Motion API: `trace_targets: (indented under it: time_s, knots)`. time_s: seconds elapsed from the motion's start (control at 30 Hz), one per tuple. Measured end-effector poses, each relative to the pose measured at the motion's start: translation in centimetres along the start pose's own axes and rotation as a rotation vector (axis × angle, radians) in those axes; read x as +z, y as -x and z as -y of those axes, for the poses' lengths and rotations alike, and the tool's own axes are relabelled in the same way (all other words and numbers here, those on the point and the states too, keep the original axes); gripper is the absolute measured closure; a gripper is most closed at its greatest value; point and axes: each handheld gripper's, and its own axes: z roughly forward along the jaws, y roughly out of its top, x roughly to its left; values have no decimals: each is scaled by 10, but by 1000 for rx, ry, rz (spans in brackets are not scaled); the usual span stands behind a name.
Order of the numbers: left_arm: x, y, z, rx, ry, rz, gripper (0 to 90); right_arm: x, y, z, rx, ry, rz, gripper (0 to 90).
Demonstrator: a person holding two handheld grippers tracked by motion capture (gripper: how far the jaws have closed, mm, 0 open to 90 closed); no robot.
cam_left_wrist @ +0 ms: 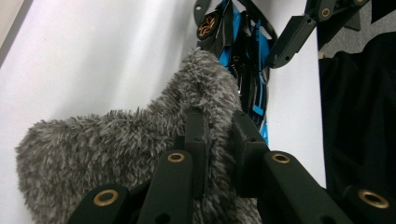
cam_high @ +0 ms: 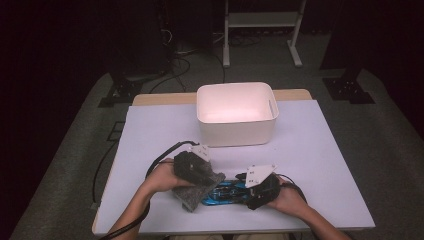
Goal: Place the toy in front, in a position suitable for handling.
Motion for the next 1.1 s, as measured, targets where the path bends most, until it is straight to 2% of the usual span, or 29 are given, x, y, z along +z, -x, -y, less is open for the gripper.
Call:
trace_targets:
  time_s: [0.1,0.2,0.3,0.47,0.53,0.63,0.73,0.8,0.87,0.93,0.97,1.03,1.1]
  knots:
    - [-3,5,1,9,20,14,794,-1,4,-3,40,5,-45,255]
    - [-6,13,2,27,32,31,799,1,6,-5,54,-18,-73,227]
    - [-7,23,2,41,38,46,800,3,7,-6,56,-25,-99,224]
    - [-7,34,2,68,30,61,800,11,5,-9,69,-52,-186,231]
    - [-7,37,2,77,24,65,800,12,5,-9,64,-56,-195,241]
    - [-6,41,2,86,22,61,801,18,1,-10,58,-61,-237,319]
    - [-7,42,2,97,25,47,804,22,-3,-10,33,-61,-286,491]
    - [-8,43,3,95,35,51,807,22,-4,-10,25,-64,-300,531]
    - [-10,42,3,99,40,33,808,22,-7,-9,5,-58,-289,555]
    - [-16,41,2,99,47,5,810,21,-8,-9,-21,-54,-235,557]
    - [-16,41,2,99,47,5,810,21,-8,-9,-21,-54,-235,557]
    - [-23,40,0,108,37,-41,810,19,-2,-9,-49,-62,-205,557]
    - [-29,38,-2,110,15,-88,810,19,2,-9,-47,-63,-205,556]
